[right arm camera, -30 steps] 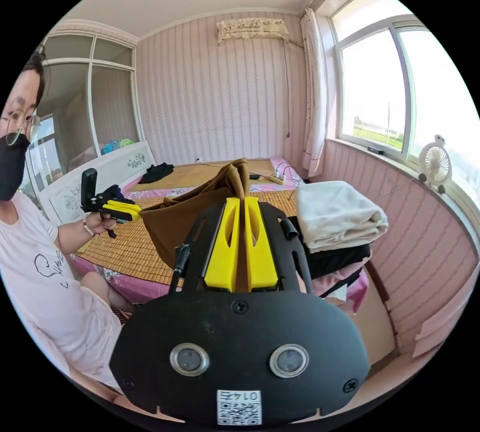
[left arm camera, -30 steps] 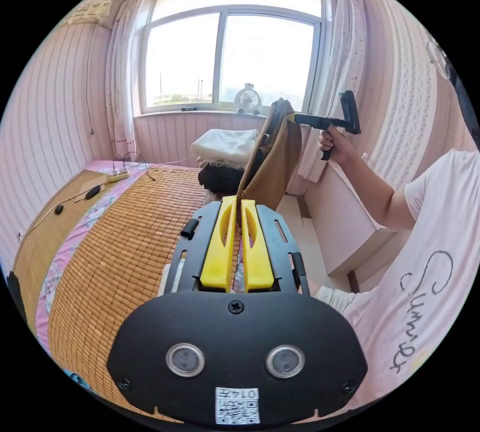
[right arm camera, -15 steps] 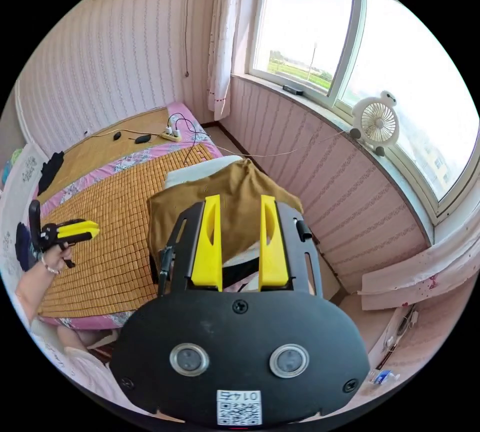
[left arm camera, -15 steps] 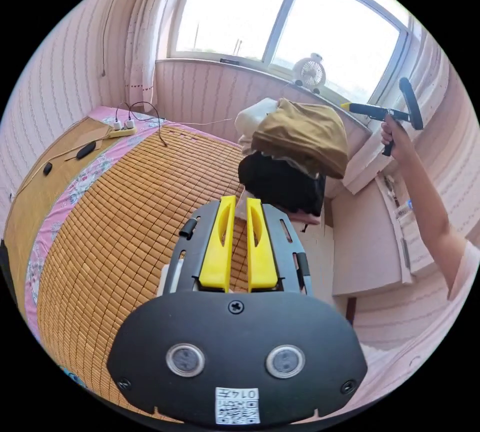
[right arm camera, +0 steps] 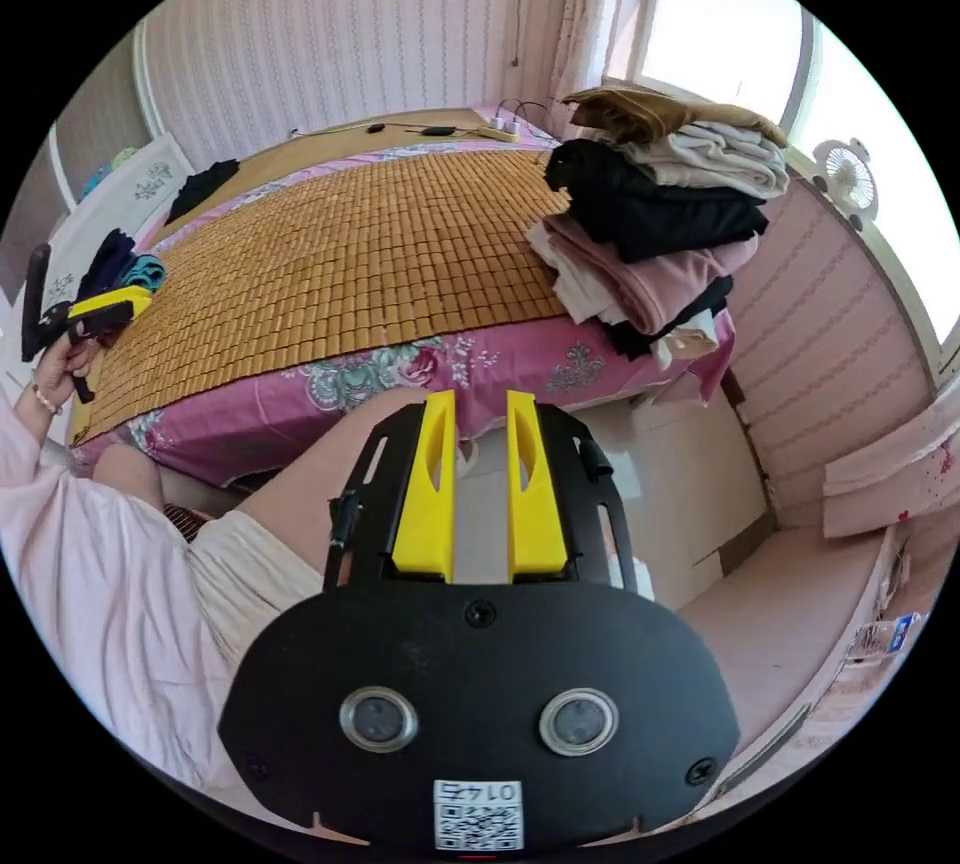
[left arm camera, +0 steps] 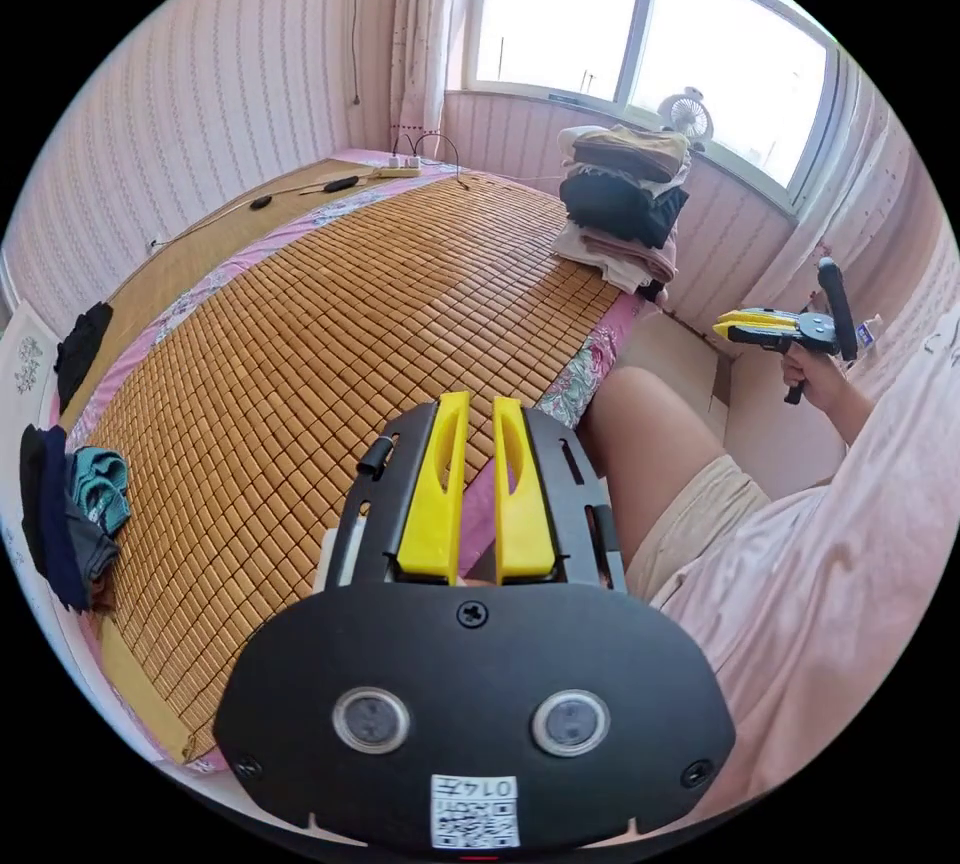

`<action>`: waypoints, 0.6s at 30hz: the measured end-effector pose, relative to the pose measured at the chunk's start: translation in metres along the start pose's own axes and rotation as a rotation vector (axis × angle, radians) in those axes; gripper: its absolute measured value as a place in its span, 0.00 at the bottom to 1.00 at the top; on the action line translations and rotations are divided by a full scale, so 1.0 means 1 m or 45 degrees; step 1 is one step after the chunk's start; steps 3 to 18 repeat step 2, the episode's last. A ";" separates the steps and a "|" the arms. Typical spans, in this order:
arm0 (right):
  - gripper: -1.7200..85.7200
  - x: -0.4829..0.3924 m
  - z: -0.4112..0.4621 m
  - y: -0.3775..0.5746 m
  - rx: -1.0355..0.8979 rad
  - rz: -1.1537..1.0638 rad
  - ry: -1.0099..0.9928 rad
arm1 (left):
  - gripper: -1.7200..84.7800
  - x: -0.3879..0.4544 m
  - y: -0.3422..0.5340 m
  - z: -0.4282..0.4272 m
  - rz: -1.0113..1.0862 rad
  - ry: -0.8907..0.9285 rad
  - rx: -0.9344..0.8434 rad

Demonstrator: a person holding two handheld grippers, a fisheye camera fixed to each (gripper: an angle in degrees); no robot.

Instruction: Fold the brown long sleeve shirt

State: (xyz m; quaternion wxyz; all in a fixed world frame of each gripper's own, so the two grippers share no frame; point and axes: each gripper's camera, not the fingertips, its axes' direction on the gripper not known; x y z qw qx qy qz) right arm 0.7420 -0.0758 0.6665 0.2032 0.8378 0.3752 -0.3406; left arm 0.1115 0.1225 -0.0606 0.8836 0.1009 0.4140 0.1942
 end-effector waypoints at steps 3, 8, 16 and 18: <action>0.11 -0.025 0.005 -0.019 0.045 -0.113 -0.064 | 0.08 -0.011 0.018 -0.033 -0.044 -0.070 0.080; 0.11 -0.025 0.005 -0.019 0.045 -0.113 -0.064 | 0.08 -0.011 0.018 -0.033 -0.044 -0.070 0.080; 0.11 -0.025 0.005 -0.019 0.045 -0.113 -0.064 | 0.08 -0.011 0.018 -0.033 -0.044 -0.070 0.080; 0.11 -0.025 0.005 -0.019 0.045 -0.113 -0.064 | 0.08 -0.011 0.018 -0.033 -0.044 -0.070 0.080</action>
